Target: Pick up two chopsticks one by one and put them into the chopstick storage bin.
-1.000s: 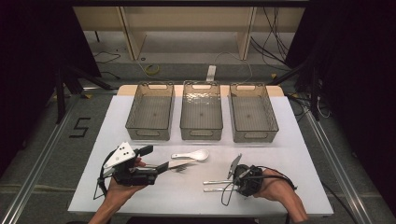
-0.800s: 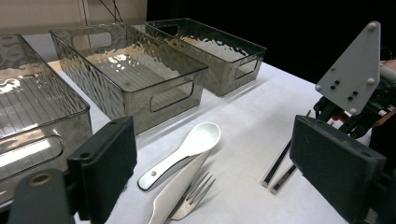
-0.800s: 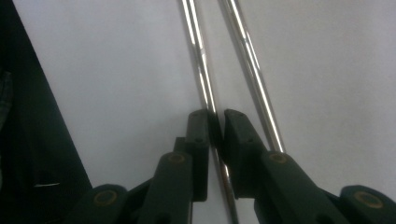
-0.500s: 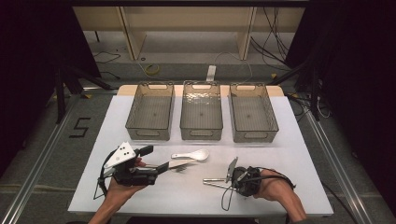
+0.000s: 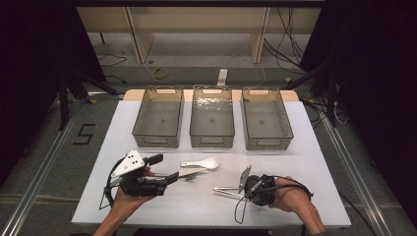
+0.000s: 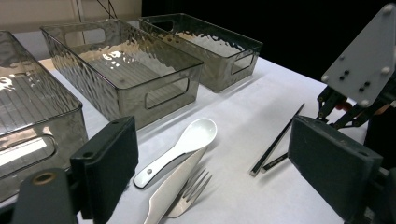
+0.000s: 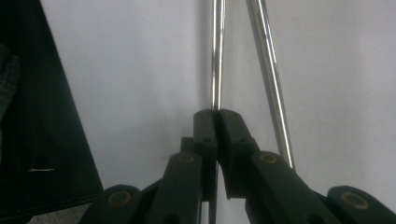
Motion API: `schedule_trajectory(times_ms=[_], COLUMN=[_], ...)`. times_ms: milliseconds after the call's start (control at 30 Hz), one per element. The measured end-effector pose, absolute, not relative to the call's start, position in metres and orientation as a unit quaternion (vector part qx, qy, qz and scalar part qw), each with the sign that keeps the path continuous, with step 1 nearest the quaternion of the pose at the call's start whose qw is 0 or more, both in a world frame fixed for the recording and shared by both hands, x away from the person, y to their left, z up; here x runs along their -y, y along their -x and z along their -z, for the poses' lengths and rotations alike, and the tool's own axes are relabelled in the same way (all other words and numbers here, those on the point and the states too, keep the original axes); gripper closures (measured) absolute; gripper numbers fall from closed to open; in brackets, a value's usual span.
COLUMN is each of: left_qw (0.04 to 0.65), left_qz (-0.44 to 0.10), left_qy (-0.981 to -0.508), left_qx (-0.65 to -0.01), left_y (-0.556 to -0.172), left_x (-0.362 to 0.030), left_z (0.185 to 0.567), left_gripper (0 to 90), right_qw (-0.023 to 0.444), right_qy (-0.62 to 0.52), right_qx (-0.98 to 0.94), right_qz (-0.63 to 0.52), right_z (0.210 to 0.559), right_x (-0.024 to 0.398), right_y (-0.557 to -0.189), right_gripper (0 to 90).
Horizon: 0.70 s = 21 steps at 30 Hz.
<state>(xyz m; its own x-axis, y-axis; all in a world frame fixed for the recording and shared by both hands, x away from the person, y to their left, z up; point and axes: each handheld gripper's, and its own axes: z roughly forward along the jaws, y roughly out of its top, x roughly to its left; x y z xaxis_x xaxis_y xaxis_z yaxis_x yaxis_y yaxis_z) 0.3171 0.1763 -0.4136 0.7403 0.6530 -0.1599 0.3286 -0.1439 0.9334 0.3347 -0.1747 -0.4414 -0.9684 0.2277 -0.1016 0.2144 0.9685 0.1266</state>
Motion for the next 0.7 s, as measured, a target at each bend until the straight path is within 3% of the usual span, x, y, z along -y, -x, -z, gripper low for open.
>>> schedule_trajectory(times_ms=[200, 700], left_qw=[0.562, 0.484], left_qz=[-0.127, -0.109], left_qy=[-0.755, -0.833], left_qx=[-0.315, -0.243], left_y=[-0.32, -0.321], left_x=[-0.169, -0.123], left_z=[0.413, 0.421], left_gripper=[15.8, 18.5], right_qw=[0.075, 0.11], right_qy=[-0.103, -0.063], right_qx=[-0.989, -0.988], right_qz=[-0.072, -0.088], right_z=[0.43, 0.404], right_x=[0.171, 0.143], right_y=[-0.335, -0.331], right_gripper=[86.6, 86.5])
